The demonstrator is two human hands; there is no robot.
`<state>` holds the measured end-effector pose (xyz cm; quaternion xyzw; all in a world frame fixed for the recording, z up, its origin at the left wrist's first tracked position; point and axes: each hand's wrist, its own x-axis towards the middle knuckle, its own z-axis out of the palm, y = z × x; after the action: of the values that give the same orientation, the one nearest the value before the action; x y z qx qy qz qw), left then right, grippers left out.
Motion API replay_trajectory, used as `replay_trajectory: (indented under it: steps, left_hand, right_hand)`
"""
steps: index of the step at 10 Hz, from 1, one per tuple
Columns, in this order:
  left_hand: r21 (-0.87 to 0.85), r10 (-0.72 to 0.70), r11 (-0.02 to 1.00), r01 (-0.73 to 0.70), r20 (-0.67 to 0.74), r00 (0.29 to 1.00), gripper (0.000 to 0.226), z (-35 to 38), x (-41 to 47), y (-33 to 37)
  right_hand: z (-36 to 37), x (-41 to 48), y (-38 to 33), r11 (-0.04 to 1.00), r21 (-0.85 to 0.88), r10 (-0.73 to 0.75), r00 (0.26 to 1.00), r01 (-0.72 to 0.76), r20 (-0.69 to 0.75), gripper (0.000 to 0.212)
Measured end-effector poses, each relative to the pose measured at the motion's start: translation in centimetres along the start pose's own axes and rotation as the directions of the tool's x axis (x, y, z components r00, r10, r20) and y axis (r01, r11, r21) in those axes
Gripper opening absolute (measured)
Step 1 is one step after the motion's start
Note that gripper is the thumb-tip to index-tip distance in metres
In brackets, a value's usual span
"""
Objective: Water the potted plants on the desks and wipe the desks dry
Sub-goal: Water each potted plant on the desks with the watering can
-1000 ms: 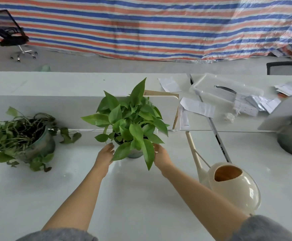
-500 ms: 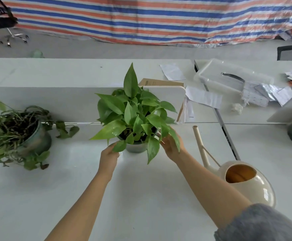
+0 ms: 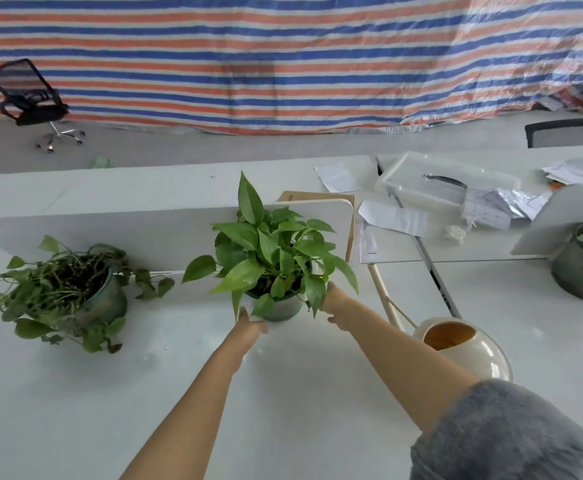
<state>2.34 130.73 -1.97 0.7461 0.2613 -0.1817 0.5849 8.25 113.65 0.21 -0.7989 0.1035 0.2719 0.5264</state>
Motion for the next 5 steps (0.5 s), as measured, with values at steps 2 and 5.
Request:
replay_trajectory:
  steps: [2, 5]
  left_hand:
    - [0.074, -0.129, 0.99, 0.118, 0.171, 0.977, 0.052, 0.9, -5.4, -2.3]
    - [0.185, -0.105, 0.979, 0.088, 0.085, 0.991, 0.037, 4.2, -10.2, -3.7]
  right_hand:
    - [-2.4, -8.7, 2.9, 0.999, 0.014, -0.03, 0.999, 0.03, 0.03, 0.052]
    - [-10.4, -16.4, 8.6, 0.96, -0.121, -0.277, 0.792, 0.253, -0.543, 0.038]
